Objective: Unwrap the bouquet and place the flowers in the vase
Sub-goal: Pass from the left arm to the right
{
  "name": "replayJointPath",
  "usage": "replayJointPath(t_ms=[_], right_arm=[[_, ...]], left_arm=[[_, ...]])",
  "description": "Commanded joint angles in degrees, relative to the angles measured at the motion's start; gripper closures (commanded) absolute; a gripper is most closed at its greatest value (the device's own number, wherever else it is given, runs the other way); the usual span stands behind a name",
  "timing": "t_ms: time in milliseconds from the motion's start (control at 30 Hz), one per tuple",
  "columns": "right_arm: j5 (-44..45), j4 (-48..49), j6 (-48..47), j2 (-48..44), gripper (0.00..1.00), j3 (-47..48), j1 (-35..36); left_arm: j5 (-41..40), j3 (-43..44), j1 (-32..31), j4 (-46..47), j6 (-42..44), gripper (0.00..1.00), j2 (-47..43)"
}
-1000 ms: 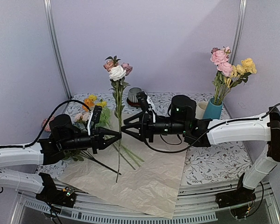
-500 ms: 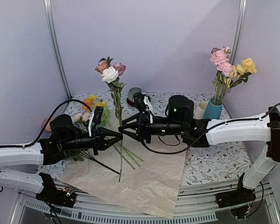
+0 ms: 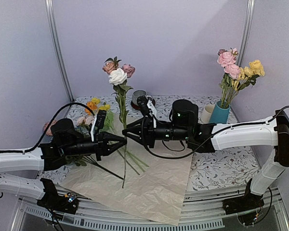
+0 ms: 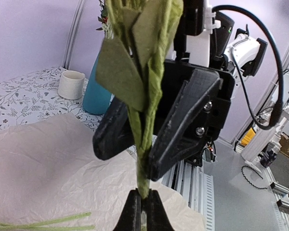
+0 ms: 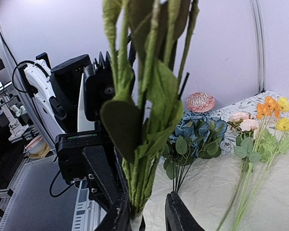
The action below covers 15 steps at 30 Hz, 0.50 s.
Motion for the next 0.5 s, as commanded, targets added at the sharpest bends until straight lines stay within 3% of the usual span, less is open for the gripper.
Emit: replayJointPath(t_ms=[0,100,200,467], right_arm=[[-1.3,1.2,0.0,0.5,0.76,0.7,0.4],[-0.6,1.3,-0.2,0.1,0.8,0.2,0.4],[3.8,1.8,0.1,-1.3,0.93,-1.5,0.3],[19.9,2.0,-0.6,-8.4,0.97,-8.3,0.2]], left_arm=[[0.0,0.5,-1.0,0.5,0.9,0.98,0.1],[-0.4,0.3,-1.2,0.7,0.7,0.92,0.0],[-1.1,0.1,-1.1,0.7,0.5,0.81,0.0],[-4.3,-0.9,-1.3,-0.1,-0.3,0.12,-1.5]])
